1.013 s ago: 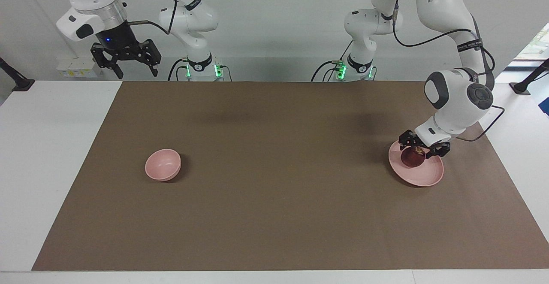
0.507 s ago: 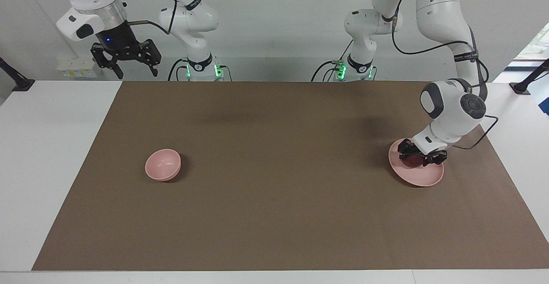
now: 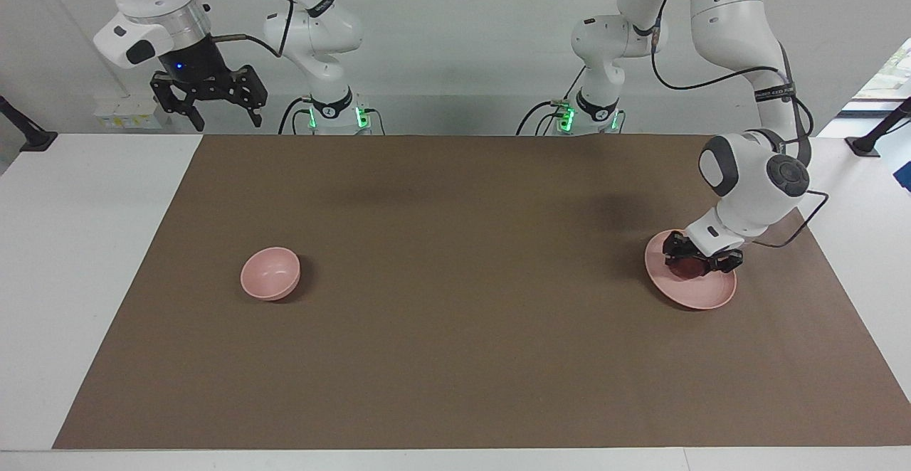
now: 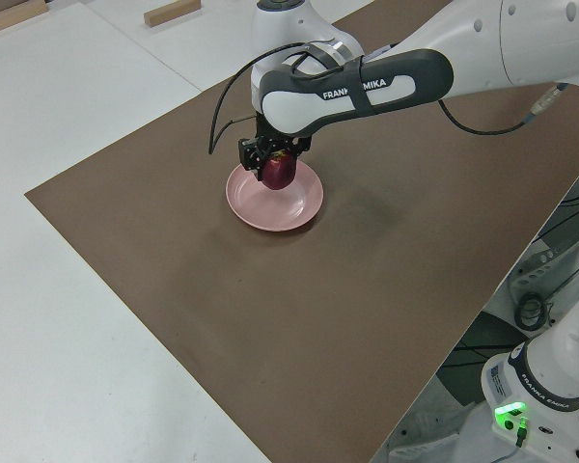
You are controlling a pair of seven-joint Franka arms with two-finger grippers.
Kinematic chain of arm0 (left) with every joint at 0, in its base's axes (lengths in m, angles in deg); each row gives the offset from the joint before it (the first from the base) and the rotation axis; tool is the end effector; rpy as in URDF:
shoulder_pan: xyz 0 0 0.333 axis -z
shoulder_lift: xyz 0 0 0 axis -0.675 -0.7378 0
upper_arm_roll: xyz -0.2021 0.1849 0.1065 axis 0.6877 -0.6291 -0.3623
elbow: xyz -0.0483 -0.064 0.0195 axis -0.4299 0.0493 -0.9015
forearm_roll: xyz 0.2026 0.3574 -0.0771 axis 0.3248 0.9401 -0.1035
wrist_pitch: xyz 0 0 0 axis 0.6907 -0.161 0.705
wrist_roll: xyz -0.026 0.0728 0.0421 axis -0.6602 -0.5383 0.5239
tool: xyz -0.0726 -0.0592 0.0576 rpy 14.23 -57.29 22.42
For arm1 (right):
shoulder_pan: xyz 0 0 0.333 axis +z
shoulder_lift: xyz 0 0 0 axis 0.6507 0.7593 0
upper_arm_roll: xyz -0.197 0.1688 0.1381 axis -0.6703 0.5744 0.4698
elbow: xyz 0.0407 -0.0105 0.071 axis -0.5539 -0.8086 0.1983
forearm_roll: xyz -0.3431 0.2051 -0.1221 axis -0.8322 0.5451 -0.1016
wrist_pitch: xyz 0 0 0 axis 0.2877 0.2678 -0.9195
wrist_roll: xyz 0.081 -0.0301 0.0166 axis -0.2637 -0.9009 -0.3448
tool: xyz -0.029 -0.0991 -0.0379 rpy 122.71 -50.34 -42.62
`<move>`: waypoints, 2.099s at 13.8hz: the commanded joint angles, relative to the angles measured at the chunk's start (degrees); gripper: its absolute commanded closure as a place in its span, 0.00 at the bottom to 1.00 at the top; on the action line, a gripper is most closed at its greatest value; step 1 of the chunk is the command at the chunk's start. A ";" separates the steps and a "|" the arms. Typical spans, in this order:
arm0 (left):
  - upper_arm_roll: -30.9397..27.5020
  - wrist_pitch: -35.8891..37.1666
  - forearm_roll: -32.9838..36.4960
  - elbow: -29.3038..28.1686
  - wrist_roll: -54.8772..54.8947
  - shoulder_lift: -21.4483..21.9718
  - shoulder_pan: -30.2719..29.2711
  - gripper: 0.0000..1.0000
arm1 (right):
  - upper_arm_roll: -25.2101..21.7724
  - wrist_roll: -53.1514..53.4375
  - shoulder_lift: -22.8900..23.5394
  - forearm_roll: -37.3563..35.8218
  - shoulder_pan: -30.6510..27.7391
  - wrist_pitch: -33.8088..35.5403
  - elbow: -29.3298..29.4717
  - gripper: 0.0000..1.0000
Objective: Move apple from plate to bowl
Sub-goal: 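Lower the left gripper onto the red apple on the plate and grasp it, then lift the apple with the left gripper while the right gripper reaches toward it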
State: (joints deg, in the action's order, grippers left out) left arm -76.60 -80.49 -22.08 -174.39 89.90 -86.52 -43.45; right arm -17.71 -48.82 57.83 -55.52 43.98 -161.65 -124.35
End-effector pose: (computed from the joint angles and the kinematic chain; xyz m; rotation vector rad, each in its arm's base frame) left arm 0.6451 0.0232 0.3317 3.0532 -0.5854 -0.0362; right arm 0.5507 -0.0135 0.6352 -3.1239 -0.1097 0.0065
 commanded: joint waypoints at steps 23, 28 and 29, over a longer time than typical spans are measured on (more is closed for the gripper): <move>1.75 27.77 -20.37 9.57 -43.09 3.26 9.16 1.00 | 0.25 -1.64 -0.95 0.42 -0.58 -0.09 -0.94 0.00; 3.50 31.30 -28.02 9.48 -50.08 3.62 12.93 1.00 | 0.25 -1.64 -0.95 0.42 -0.58 -0.09 -0.94 0.00; 3.59 30.87 -30.72 9.57 -53.08 3.62 13.73 1.00 | 0.25 -1.64 -0.95 0.42 -0.58 -0.09 -0.94 0.00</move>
State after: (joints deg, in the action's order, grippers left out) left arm -72.60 -50.35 -49.61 -165.38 42.29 -83.17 -32.25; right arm -17.71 -48.82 57.83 -55.52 43.98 -161.65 -124.35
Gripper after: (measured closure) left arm 0.233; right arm 0.000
